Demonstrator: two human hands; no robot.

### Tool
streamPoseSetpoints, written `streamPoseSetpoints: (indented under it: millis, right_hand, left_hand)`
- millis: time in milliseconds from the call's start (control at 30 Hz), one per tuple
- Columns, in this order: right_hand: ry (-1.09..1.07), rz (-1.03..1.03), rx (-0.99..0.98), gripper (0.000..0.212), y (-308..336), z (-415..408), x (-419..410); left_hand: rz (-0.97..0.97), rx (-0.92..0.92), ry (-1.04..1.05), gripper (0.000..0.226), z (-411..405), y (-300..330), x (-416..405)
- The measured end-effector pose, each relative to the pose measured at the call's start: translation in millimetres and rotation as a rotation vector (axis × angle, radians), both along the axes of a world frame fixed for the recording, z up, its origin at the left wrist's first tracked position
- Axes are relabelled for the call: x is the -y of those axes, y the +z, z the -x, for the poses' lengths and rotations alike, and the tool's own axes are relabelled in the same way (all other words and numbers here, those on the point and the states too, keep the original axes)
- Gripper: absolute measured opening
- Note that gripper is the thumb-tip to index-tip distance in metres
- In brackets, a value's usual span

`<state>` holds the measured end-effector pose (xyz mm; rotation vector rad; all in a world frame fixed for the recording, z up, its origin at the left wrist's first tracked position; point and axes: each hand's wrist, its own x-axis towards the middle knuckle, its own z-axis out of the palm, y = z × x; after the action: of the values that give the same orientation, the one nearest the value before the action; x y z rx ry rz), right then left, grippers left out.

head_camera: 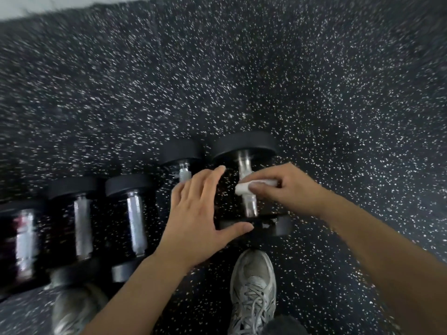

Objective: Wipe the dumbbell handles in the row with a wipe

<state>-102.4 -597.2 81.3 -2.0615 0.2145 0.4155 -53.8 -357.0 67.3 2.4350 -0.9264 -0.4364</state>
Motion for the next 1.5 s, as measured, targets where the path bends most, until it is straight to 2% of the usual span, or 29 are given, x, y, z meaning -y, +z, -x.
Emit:
streamPoseSetpoints:
  millis: [233, 467, 667, 833, 1000, 1233, 1500]
  right_hand:
    - [-0.014, -0.123, 0.232, 0.025, 117, -32, -67]
    - [0.197, -0.066, 0.437, 0.011, 239, -55, -204]
    - [0.267, 0.022, 0.564, 0.011, 293, -63, -323]
    - [0.285, 0.023, 0.62, 0.01, 307, -70, -407]
    - [0.218, 0.039, 0.562, 0.01, 294, -77, -485]
    - [0.259, 0.201, 0.386, 0.011, 233, -80, -551]
    - [0.307, 0.225, 0.29, 0.014, 211, -96, -577]
  left_hand:
    - [0.063, 0.205, 0.158, 0.108, -19, 108, -87]
    - [0.173, 0.406, 0.354, 0.106, -12, 222, -202]
    - [0.104, 0.56, 0.457, 0.105, 7, 287, -327]
    - [0.047, 0.609, 0.627, 0.104, 25, 302, -430]
    - [0.061, 0.548, 0.801, 0.106, 39, 275, -492]
    - [0.083, 0.474, 0.926, 0.108, 31, 250, -526]
    - [0.063, 0.397, 0.965, 0.106, 21, 237, -540]
